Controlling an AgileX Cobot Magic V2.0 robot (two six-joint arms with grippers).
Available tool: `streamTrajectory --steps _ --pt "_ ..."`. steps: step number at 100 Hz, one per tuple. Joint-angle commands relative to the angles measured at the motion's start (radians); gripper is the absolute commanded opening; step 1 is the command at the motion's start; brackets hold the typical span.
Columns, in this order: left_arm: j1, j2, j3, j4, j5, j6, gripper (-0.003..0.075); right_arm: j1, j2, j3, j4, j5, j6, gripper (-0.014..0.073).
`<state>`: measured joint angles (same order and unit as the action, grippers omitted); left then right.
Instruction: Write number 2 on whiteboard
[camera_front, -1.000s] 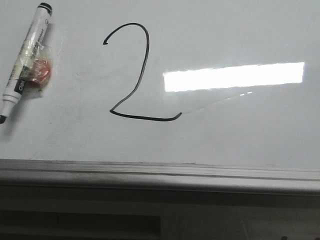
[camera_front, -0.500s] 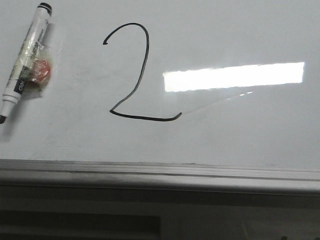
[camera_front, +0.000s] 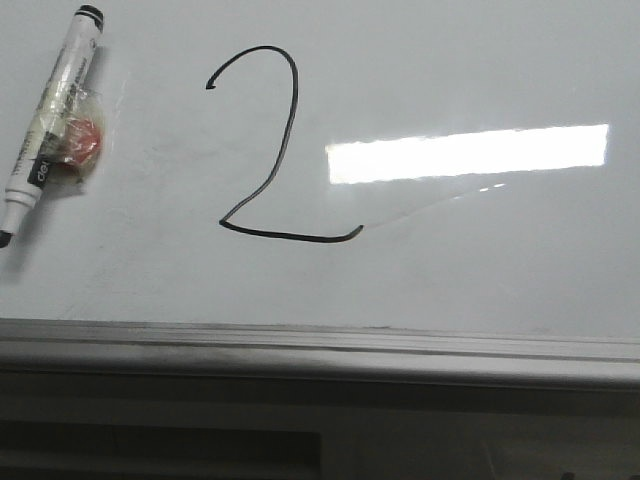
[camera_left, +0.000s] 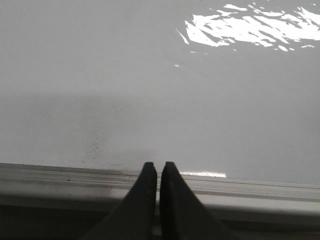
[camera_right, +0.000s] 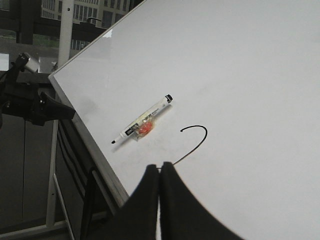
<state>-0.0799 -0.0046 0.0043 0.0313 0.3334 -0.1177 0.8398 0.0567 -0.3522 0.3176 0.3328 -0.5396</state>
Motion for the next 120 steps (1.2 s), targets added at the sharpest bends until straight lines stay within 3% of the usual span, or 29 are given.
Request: streamTrajectory --steps 1,10,25,40,76,92,104,112,120 --pt "0.001 -0.028 0.027 -0.004 -0.044 -0.004 -0.0019 -0.009 0.012 -0.006 -0.004 -0.098 0.002 -0.005" --pt "0.001 -0.028 0.027 -0.004 -0.044 -0.004 -0.0019 -0.012 0.014 0.013 -0.054 -0.149 0.035 -0.005" --pt "0.001 -0.028 0.027 -0.004 -0.044 -0.004 -0.0019 -0.038 0.014 0.075 -0.295 -0.297 0.35 -0.005" --pt "0.001 -0.028 0.027 -0.004 -0.044 -0.004 -0.0019 -0.131 0.014 0.152 -0.363 -0.427 0.405 -0.005" --pt "0.001 -0.028 0.027 -0.004 -0.044 -0.004 -0.0019 -0.586 0.014 0.287 -0.33 -0.41 0.405 -0.005" --pt "0.001 -0.028 0.027 -0.004 -0.044 -0.004 -0.0019 -0.712 0.012 0.326 -0.272 -0.41 0.413 -0.005" --pt "0.001 -0.028 0.027 -0.004 -0.044 -0.004 -0.0019 -0.775 -0.01 0.389 -0.286 -0.43 0.517 -0.005" --pt "0.001 -0.028 0.027 -0.004 -0.044 -0.004 -0.0019 -0.809 -0.088 0.384 -0.305 -0.24 0.532 -0.005" --pt "0.001 -0.026 0.027 -0.004 -0.044 -0.004 -0.0019 -0.823 -0.089 0.384 -0.318 -0.16 0.532 -0.005"
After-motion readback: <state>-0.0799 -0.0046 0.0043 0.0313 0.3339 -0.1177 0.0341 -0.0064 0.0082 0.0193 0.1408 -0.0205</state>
